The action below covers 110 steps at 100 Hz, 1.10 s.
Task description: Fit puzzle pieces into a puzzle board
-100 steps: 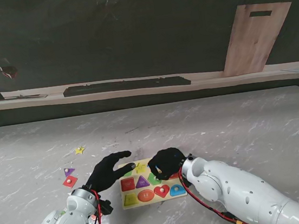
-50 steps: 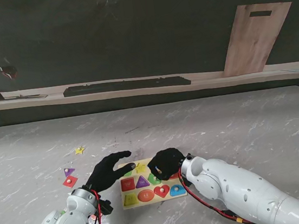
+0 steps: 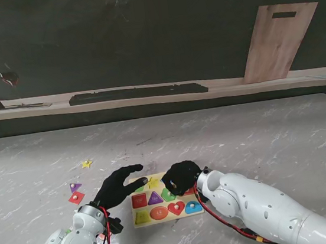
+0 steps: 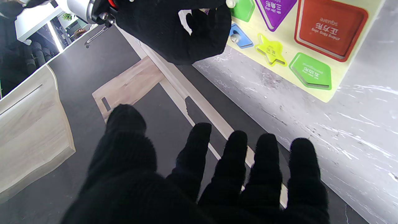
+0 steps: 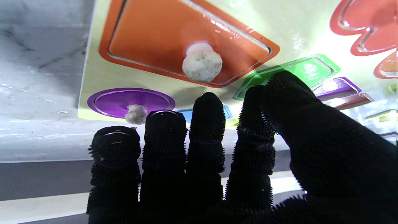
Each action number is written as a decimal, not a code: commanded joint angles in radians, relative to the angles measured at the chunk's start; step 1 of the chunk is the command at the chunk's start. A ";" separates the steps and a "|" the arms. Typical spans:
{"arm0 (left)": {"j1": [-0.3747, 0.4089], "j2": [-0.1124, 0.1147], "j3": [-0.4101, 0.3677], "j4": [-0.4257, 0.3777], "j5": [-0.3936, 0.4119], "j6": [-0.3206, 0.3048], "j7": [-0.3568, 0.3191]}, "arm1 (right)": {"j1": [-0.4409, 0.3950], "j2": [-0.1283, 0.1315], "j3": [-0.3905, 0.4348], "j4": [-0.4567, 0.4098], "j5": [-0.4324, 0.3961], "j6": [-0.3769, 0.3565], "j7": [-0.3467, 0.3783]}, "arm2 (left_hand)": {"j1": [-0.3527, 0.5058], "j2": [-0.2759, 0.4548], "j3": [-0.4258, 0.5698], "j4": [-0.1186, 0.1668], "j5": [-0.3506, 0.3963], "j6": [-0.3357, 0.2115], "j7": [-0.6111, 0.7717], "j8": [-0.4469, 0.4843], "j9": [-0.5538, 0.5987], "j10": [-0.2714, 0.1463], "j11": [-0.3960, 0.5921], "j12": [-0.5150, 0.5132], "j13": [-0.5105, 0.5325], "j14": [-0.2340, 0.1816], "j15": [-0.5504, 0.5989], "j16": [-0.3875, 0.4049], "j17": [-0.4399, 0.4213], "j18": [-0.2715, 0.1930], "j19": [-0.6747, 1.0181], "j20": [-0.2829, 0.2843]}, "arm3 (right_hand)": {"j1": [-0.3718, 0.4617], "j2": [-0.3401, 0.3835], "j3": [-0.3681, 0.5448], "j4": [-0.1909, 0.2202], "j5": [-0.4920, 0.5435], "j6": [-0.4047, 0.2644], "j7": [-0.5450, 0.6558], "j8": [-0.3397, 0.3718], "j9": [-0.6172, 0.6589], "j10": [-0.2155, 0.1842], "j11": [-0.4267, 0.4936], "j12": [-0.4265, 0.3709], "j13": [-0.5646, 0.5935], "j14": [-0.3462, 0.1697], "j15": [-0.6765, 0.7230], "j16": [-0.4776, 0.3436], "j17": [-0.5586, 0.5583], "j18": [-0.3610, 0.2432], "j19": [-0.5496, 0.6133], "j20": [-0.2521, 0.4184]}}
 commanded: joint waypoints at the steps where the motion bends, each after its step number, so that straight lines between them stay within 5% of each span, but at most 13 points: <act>1: 0.003 0.000 0.000 -0.001 -0.002 -0.002 0.000 | -0.016 0.008 0.002 -0.009 -0.011 0.004 0.012 | 0.012 0.028 -0.032 0.011 0.017 -0.029 -0.011 0.000 0.003 -0.020 -0.010 -0.013 -0.015 -0.044 -0.009 -0.007 -0.017 0.006 0.010 0.007 | -0.053 -0.014 -0.030 0.013 0.003 0.029 -0.011 -0.018 0.000 0.032 0.028 0.021 0.012 0.027 0.032 0.017 -0.013 0.034 0.054 0.021; 37: 0.003 0.001 0.000 0.000 0.000 -0.003 -0.001 | -0.037 0.019 0.039 -0.033 -0.051 0.034 -0.007 | 0.012 0.028 -0.032 0.011 0.017 -0.028 -0.011 0.000 0.003 -0.020 -0.010 -0.014 -0.016 -0.045 -0.009 -0.008 -0.018 0.005 0.009 0.007 | -0.187 0.056 -0.123 0.059 0.026 0.086 -0.096 0.048 -0.020 0.044 0.013 0.049 -0.011 0.038 0.025 0.014 -0.038 0.044 0.049 0.025; 54: 0.003 0.001 -0.001 0.000 0.001 -0.003 -0.001 | -0.082 0.022 0.109 -0.067 -0.076 0.021 -0.068 | 0.012 0.029 -0.032 0.011 0.017 -0.029 -0.012 -0.001 0.002 -0.020 -0.011 -0.014 -0.016 -0.045 -0.011 -0.009 -0.018 0.006 0.008 0.006 | -0.226 0.124 -0.149 0.139 -0.005 0.128 -0.207 0.107 -0.071 0.055 -0.016 0.035 -0.065 0.047 -0.035 -0.007 -0.108 0.053 -0.030 0.003; 83: 0.010 0.000 -0.005 -0.005 0.006 -0.007 0.006 | -0.198 0.008 0.274 -0.163 -0.080 -0.023 -0.202 | 0.011 0.028 -0.032 0.011 0.017 -0.028 -0.013 0.000 0.005 -0.021 -0.010 -0.013 -0.015 -0.045 -0.011 -0.008 -0.017 0.005 0.008 0.007 | -0.248 0.173 -0.178 0.165 -0.142 0.115 -0.306 0.154 -0.213 0.059 -0.109 -0.035 -0.194 0.038 -0.234 -0.108 -0.315 0.095 -0.317 -0.182; 94: 0.012 0.000 -0.006 -0.006 0.007 -0.009 0.010 | -0.240 -0.001 0.339 -0.207 -0.014 -0.089 -0.196 | 0.011 0.027 -0.032 0.011 0.018 -0.028 -0.013 0.000 0.004 -0.019 -0.011 -0.013 -0.014 -0.045 -0.011 -0.008 -0.017 0.007 0.008 0.007 | -0.257 0.205 -0.209 0.173 -0.262 0.101 -0.349 0.140 -0.280 0.036 -0.175 -0.086 -0.239 0.016 -0.398 -0.200 -0.365 0.079 -0.423 -0.280; 110: 0.021 -0.001 -0.012 -0.013 0.011 -0.011 0.018 | -0.319 -0.006 0.431 -0.306 0.102 -0.121 -0.116 | 0.012 0.028 -0.032 0.011 0.018 -0.028 -0.013 0.000 0.006 -0.019 -0.010 -0.013 -0.014 -0.044 -0.011 -0.008 -0.017 0.006 0.009 0.008 | -0.257 0.261 -0.277 0.191 -0.456 0.166 -0.445 0.093 -0.376 0.058 -0.277 -0.193 -0.269 0.060 -0.653 -0.343 -0.378 0.028 -0.516 -0.395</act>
